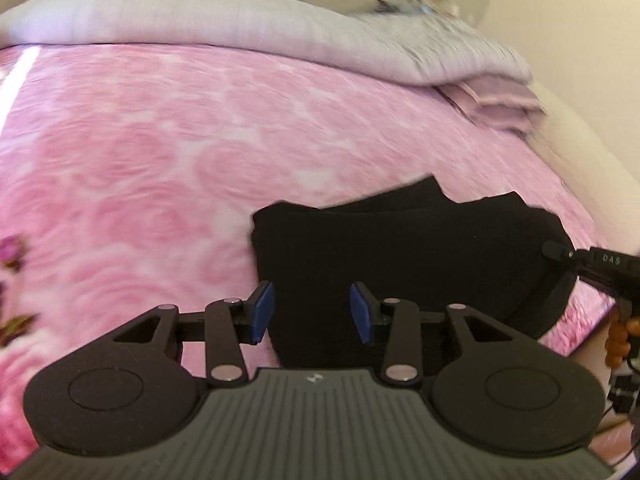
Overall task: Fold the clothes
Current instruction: 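Fold the held end over the rest with the right gripper and release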
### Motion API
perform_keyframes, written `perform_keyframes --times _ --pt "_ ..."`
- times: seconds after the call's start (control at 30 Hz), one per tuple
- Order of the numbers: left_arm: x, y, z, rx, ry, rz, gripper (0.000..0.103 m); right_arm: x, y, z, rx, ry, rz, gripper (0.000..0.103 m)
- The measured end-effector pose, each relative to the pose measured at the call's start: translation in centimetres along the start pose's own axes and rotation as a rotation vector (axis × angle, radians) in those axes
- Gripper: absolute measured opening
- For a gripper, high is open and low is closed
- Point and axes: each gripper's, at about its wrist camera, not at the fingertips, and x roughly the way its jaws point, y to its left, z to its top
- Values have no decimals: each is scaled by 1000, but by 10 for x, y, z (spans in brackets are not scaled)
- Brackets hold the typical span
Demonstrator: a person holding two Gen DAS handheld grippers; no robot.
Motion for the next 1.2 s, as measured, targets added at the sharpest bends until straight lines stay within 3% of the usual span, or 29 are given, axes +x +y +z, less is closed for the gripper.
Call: perform_keyframes --times 0.07,0.2,0.3,0.4,0.53,0.67,0.8,1.07,1.17,1.2 --pt "20 -14 1 26 36 -21 36 0 -25 1 30 16 -64 5" --pt "49 -33 1 51 94 -32 36 10 -53 0 98 55 -93 5" --pt "58 -43 3 64 107 -39 36 -5 -57 14 34 -20 -75 5" --pt "63 -52 6 80 110 -46 35 -21 -56 32 -37 -113 -110 5" --pt "78 -63 7 89 132 -52 35 -21 -100 47 -1 -103 -199 5" --pt "87 -75 6 104 142 -64 35 -37 -127 51 -6 -124 -193 5" --pt "93 -82 6 112 149 -64 35 -40 -133 59 -15 -158 -199 5" --pt "96 -80 5 107 153 -55 35 -22 -161 58 63 -113 -275 5" --pt "90 -80 5 106 139 -54 35 -27 -156 58 78 -121 -322 9" --pt "87 -79 5 107 134 -53 35 -33 -150 57 66 -142 -364 14"
